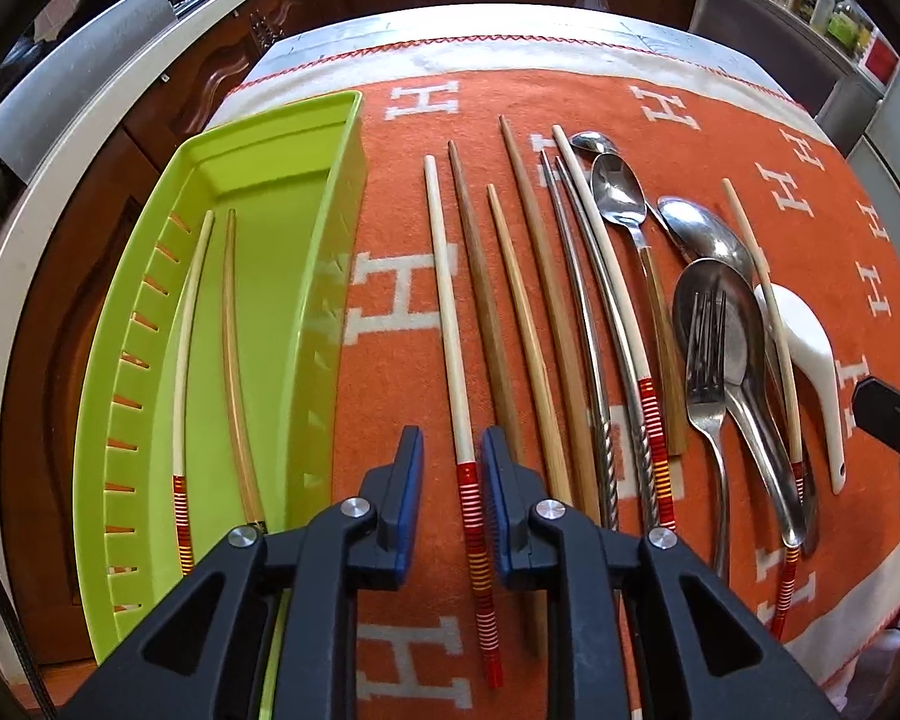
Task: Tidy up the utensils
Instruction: 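Grasp another red-striped chopstick with the left tool while the right tool grasps one beside the white spoon, then lift the chopstick into the green tray and open the left tool while the right tool lifts its chopstick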
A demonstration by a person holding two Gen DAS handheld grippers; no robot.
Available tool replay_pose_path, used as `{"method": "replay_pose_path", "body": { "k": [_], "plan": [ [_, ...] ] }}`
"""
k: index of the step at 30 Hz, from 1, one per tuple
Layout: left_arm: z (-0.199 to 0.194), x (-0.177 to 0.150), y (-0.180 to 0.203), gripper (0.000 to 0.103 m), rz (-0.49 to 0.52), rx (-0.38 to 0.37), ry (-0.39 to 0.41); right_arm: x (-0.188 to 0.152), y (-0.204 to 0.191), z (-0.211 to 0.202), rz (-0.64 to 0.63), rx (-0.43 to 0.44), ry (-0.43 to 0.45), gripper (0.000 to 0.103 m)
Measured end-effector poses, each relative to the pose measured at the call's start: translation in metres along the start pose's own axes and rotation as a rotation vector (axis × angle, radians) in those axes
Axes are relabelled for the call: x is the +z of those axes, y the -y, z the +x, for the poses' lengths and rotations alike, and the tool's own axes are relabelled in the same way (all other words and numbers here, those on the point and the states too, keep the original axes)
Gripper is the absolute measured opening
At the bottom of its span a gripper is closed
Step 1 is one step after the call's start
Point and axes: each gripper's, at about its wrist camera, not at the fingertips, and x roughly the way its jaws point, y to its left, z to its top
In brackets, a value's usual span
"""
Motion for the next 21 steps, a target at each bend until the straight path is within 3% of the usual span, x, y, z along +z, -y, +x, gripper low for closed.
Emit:
{"method": "replay_pose_path", "body": {
  "k": [4,8,17,21],
  "plan": [
    [0.001,0.005,0.006,0.019,0.012,0.007,0.004,-0.001,-0.003,0.002,-0.009,-0.003,-0.005,0.007],
    [0.001,0.01,0.009,0.008,0.028,-0.023,-0.024,-0.001,-0.005,0.003,-0.016,-0.003,-0.011,0.007],
    [0.006,0.016,-0.001,0.012,-0.026,-0.087,-0.044,0.002,-0.003,0.006,-0.008,0.003,-0.015,0.007],
    [0.005,0.011,-0.001,0.003,-0.028,-0.103,-0.028,0.002,-0.011,0.008,-0.031,0.012,-0.024,0.007]
  ]
}}
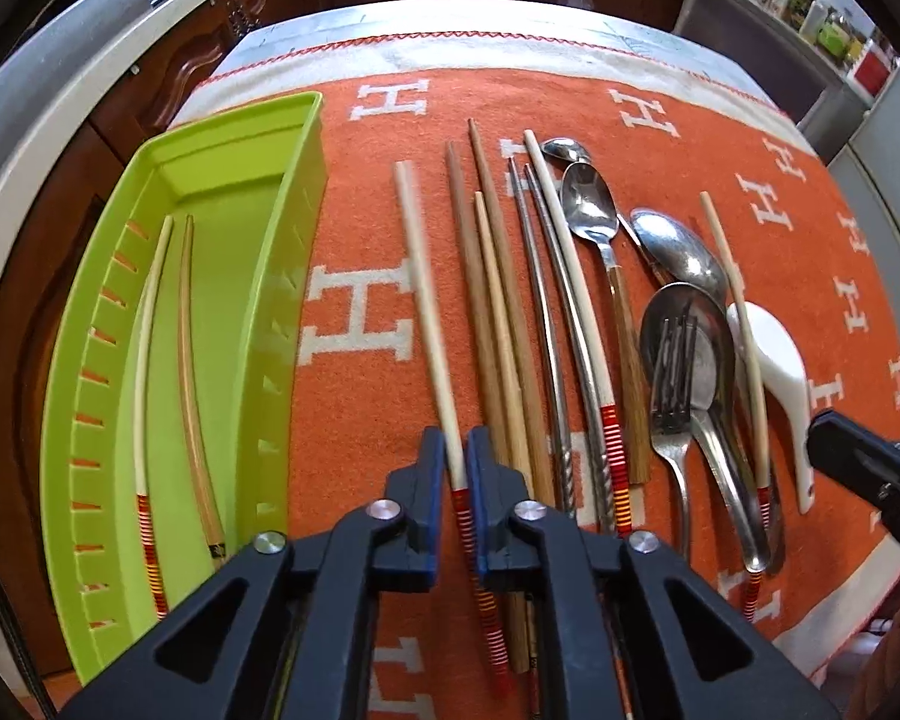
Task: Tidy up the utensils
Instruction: 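Lift the chopstick into the green tray and open the left tool while the right tool lifts its chopstick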
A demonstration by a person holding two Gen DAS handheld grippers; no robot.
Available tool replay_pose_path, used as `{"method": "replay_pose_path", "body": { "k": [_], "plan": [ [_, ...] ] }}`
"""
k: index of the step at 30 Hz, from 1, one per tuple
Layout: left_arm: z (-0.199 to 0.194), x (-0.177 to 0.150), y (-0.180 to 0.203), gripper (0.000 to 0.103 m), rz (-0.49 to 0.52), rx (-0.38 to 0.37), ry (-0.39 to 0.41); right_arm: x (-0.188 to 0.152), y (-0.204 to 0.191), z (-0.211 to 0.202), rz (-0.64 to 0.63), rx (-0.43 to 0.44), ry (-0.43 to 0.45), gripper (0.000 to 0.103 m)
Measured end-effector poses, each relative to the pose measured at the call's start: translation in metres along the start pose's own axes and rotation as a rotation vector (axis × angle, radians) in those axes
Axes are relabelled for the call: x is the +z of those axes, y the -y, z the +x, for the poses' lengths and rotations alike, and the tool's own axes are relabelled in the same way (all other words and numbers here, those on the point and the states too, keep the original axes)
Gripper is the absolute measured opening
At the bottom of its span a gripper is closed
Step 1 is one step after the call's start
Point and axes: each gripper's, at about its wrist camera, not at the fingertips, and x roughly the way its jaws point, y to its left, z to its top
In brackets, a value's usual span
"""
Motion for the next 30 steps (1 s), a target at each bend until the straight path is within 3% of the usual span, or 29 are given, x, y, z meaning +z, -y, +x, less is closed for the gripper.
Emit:
{"method": "replay_pose_path", "body": {
  "k": [6,11,14,18,20,30],
  "plan": [
    [-0.019,-0.006,-0.012,0.003,-0.044,-0.029,0.041,0.0,-0.014,0.0,-0.027,0.0,-0.006,0.007],
    [-0.071,-0.009,-0.026,0.003,-0.042,-0.052,0.145,0.001,-0.031,0.005,-0.051,0.007,-0.016,0.007],
    [-0.108,-0.01,-0.044,0.003,-0.042,-0.027,0.234,0.002,-0.049,0.015,-0.075,0.015,-0.028,0.007],
    [-0.13,-0.008,-0.071,0.003,-0.058,0.038,0.298,0.003,-0.07,0.034,-0.101,0.019,-0.051,0.007],
    [-0.128,-0.007,-0.086,0.003,-0.07,0.065,0.3,0.003,-0.08,0.044,-0.115,0.01,-0.05,0.007],
    [-0.067,-0.016,-0.132,0.003,-0.118,0.017,0.19,0.002,-0.101,0.086,-0.116,-0.059,-0.081,0.007]
  ]
}}
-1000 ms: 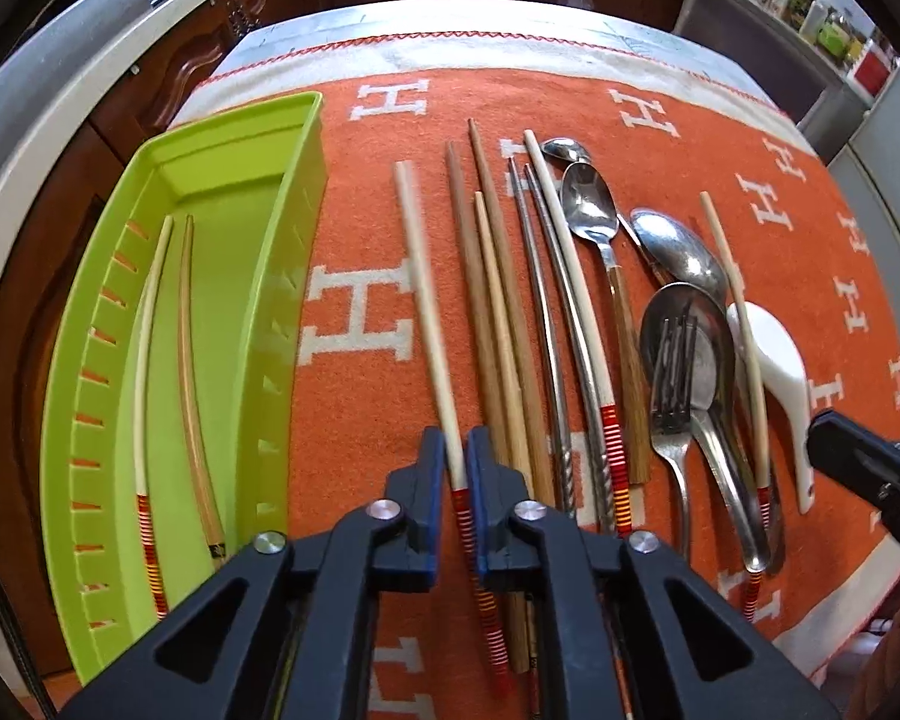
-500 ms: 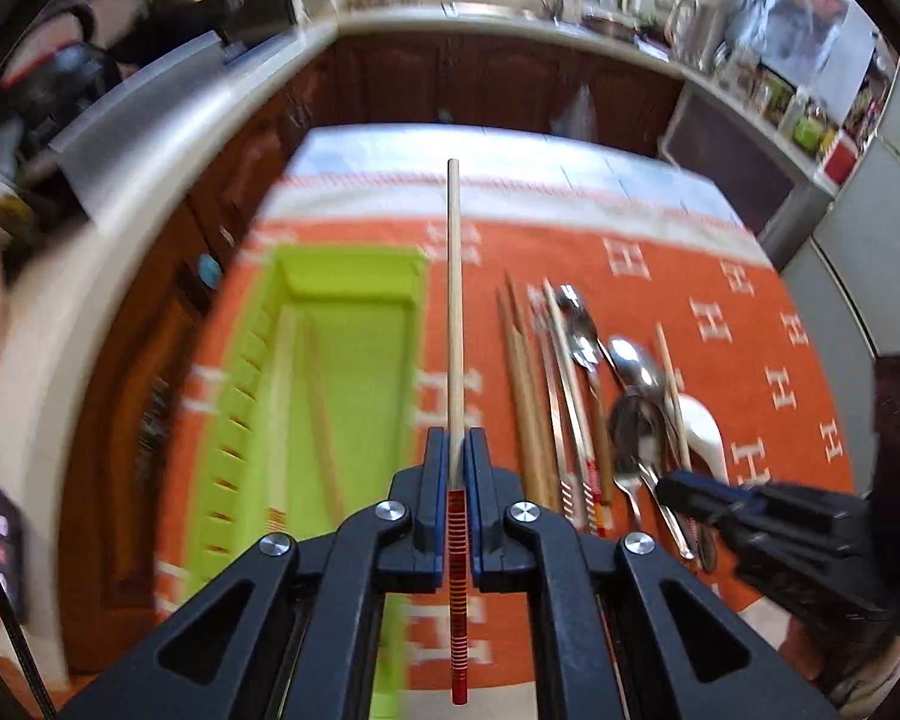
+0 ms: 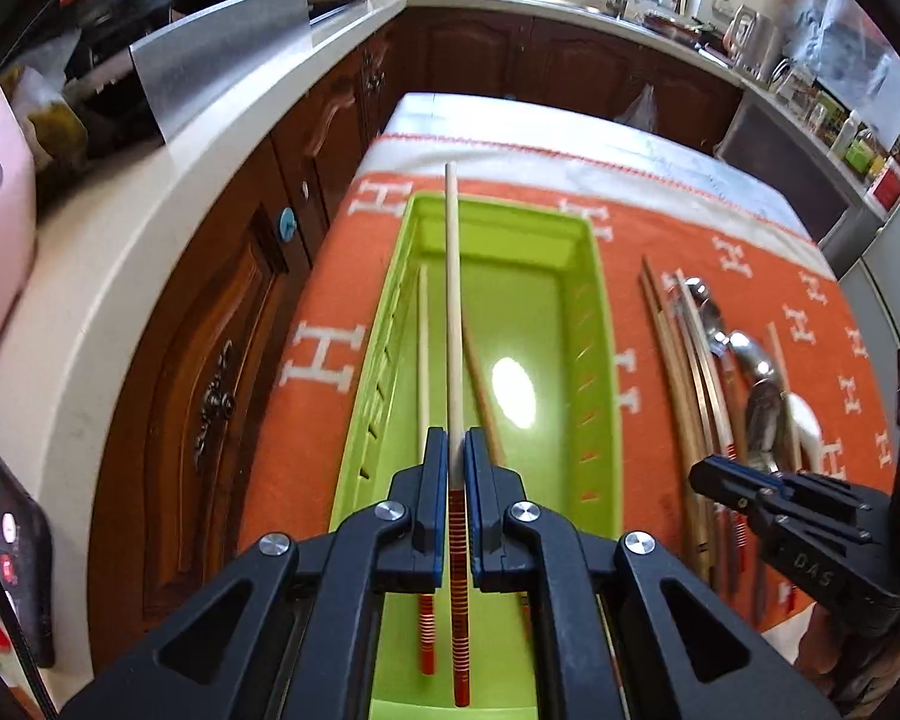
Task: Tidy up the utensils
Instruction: 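Lift the chopstick into the green tray and open the left tool while the right tool lifts its chopstick, then carry the chopstick into the green tray and open the right tool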
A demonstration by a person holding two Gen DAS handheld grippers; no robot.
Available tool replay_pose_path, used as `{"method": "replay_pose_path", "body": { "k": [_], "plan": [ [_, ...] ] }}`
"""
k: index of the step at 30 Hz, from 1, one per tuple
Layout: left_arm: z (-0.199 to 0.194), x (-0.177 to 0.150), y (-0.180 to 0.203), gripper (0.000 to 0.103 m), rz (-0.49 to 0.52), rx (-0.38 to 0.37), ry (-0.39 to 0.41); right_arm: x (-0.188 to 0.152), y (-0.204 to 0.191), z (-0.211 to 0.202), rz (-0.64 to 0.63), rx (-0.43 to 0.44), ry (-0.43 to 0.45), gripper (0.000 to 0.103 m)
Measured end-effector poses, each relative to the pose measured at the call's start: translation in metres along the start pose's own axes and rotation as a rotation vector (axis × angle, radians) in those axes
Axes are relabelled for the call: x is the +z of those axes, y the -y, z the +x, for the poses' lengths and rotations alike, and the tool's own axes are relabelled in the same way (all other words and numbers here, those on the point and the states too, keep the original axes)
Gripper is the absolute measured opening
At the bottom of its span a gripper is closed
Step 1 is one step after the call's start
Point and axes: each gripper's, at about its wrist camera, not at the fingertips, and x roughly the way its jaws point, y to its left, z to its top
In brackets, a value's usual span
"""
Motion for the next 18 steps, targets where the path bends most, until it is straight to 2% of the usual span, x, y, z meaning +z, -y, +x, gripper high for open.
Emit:
{"method": "replay_pose_path", "body": {
  "k": [5,12,18],
  "plan": [
    [0.008,-0.004,-0.004,0.017,-0.013,-0.005,0.015,0.001,-0.001,0.009,0.011,-0.055,-0.006,0.007],
    [0.009,-0.006,-0.014,0.023,-0.062,-0.039,0.023,0.004,-0.01,0.013,0.001,-0.117,0.01,0.008],
    [0.006,-0.007,-0.022,0.024,-0.094,-0.064,0.028,0.01,-0.02,0.019,-0.015,-0.153,0.028,0.013]
  ]
}}
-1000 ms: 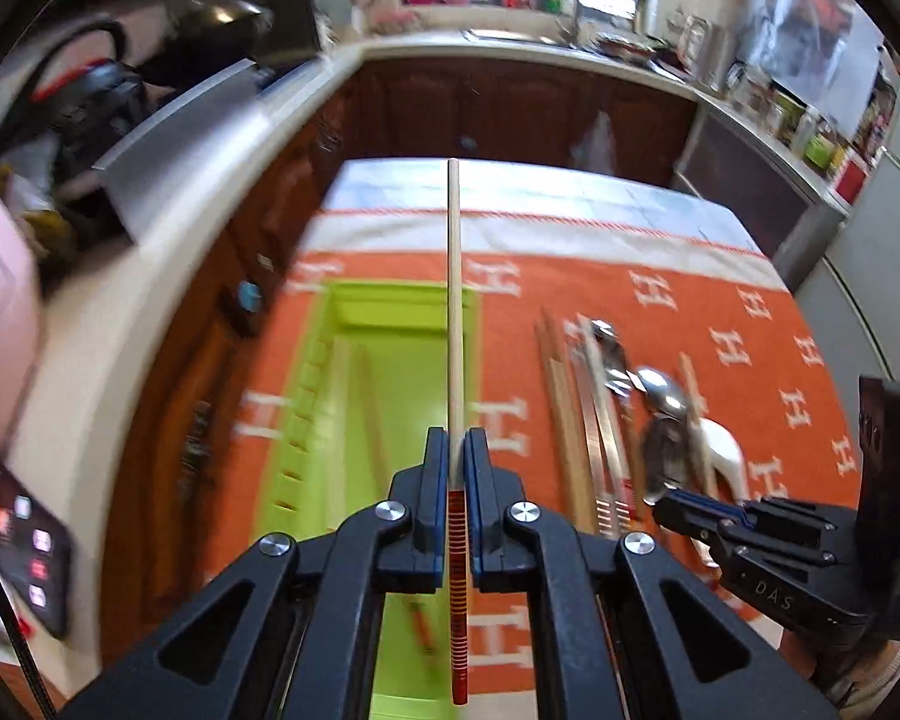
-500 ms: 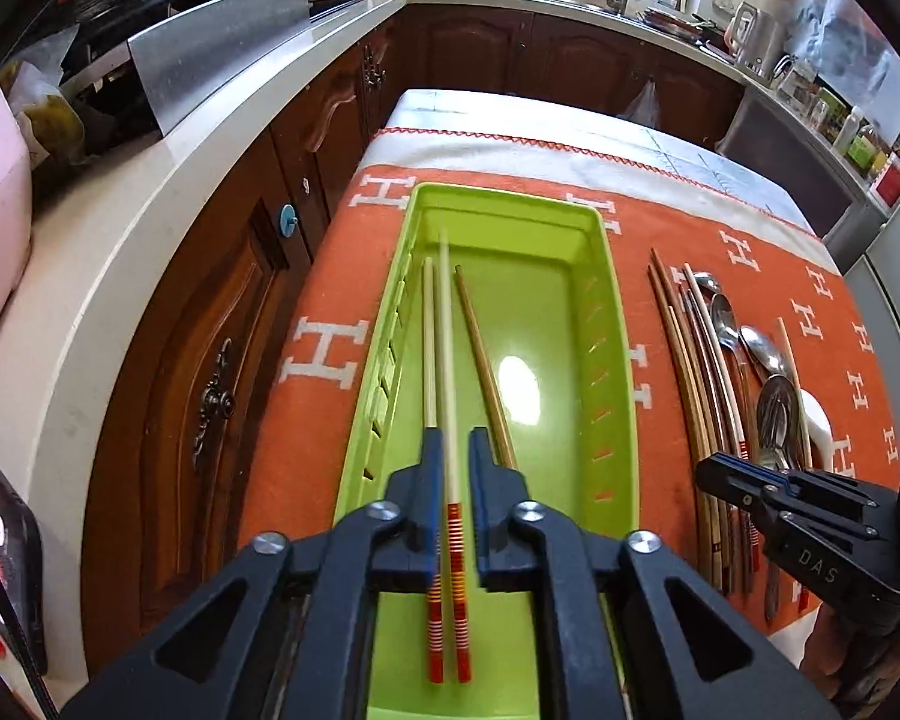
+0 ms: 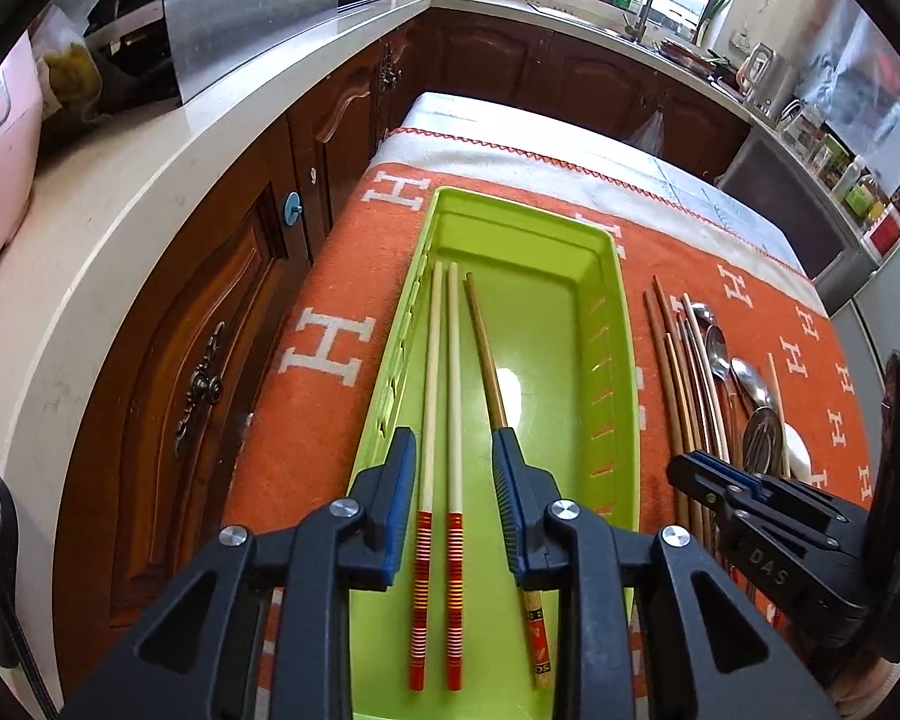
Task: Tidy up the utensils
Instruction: 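Carry the chopstick into the green tray and open the right tool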
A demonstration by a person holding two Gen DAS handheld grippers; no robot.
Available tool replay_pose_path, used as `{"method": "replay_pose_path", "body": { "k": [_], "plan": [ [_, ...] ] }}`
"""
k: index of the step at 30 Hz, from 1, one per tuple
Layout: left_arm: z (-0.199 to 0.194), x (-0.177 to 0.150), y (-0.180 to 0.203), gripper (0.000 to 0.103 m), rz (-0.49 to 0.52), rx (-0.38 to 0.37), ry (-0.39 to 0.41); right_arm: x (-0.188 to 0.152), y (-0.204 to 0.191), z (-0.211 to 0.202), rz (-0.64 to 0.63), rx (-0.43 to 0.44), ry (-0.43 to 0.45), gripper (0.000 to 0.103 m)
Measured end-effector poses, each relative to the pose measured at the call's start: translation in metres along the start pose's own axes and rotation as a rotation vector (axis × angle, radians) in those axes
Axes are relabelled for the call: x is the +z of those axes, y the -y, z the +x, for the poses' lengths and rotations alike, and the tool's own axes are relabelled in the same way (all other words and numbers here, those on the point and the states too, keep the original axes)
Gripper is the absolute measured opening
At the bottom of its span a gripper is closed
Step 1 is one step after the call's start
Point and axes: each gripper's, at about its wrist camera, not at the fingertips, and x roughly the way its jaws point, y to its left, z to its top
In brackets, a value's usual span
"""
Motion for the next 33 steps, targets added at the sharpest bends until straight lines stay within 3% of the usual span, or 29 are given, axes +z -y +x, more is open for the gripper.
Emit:
{"method": "replay_pose_path", "body": {
  "k": [5,6,11,13,19,22,26,33],
  "plan": [
    [-0.003,-0.001,-0.002,0.026,-0.007,0.002,0.01,0.008,-0.003,0.008,0.003,-0.065,-0.007,0.014],
    [-0.004,-0.001,-0.003,0.029,-0.01,0.0,0.012,0.009,-0.001,0.013,0.014,-0.065,-0.035,0.015],
    [-0.008,-0.001,-0.005,0.04,-0.012,0.018,0.033,0.012,-0.012,0.016,-0.032,-0.139,0.004,0.014],
    [-0.009,-0.001,-0.005,0.04,-0.01,0.029,0.036,0.011,-0.014,0.016,-0.034,-0.153,0.006,0.008],
    [-0.018,0.0,-0.007,0.04,-0.012,0.059,0.054,0.016,-0.007,-0.008,0.069,-0.034,0.036,0.006],
    [-0.024,0.001,-0.008,0.047,-0.01,0.09,0.074,0.024,-0.006,-0.033,0.132,0.09,0.055,0.006],
    [-0.032,0.004,-0.009,0.049,-0.015,0.112,0.093,0.033,-0.018,-0.046,0.174,0.225,0.03,0.007],
    [-0.041,0.002,-0.015,0.049,-0.039,0.132,0.096,0.037,-0.052,-0.019,0.168,0.295,-0.041,0.007]
  ]
}}
